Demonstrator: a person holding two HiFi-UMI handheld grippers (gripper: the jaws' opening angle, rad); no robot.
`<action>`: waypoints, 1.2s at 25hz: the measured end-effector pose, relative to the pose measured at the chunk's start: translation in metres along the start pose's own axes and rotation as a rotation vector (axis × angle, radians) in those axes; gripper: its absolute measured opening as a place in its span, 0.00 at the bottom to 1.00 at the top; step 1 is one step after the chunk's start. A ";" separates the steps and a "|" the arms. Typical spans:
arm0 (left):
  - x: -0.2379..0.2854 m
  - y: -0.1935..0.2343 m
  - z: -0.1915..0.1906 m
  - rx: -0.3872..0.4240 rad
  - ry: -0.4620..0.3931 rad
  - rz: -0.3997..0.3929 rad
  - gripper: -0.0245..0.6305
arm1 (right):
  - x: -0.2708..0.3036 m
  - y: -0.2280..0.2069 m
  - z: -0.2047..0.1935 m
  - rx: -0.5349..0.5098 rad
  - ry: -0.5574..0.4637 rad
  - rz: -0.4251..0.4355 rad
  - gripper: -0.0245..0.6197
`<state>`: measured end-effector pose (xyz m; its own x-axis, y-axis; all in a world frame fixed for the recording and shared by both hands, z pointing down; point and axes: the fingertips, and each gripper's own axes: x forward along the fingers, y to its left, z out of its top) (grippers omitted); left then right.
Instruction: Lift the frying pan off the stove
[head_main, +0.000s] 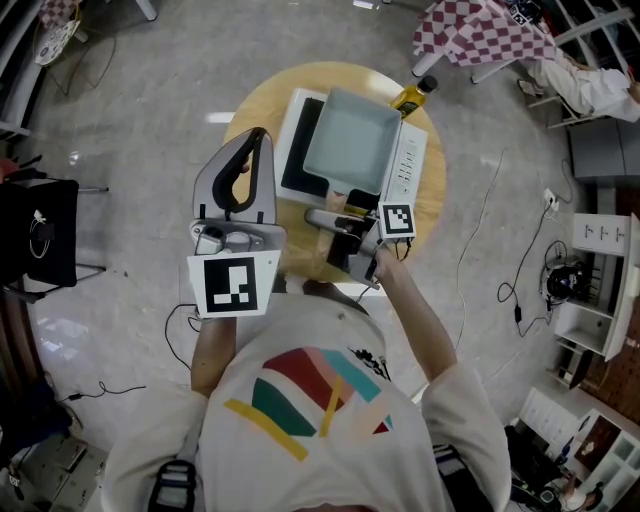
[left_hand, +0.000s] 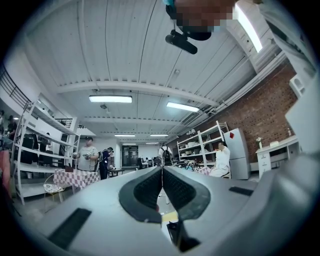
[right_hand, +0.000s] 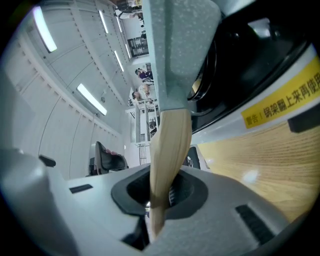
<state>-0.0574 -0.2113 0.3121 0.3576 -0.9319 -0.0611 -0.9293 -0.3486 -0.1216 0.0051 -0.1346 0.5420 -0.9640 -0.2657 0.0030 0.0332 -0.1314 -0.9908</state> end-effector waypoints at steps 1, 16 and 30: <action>0.000 0.000 -0.001 0.001 0.001 -0.002 0.05 | -0.001 0.001 0.000 0.005 0.000 -0.003 0.07; 0.000 -0.005 -0.003 0.010 0.018 0.001 0.04 | -0.004 0.040 0.007 -0.071 0.054 -0.081 0.07; -0.009 -0.002 0.024 -0.012 -0.034 0.023 0.04 | 0.016 0.182 0.009 -0.506 0.114 -0.015 0.07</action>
<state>-0.0564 -0.1994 0.2887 0.3391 -0.9357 -0.0971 -0.9382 -0.3288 -0.1078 -0.0016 -0.1717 0.3634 -0.9869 -0.1583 0.0313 -0.0859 0.3517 -0.9322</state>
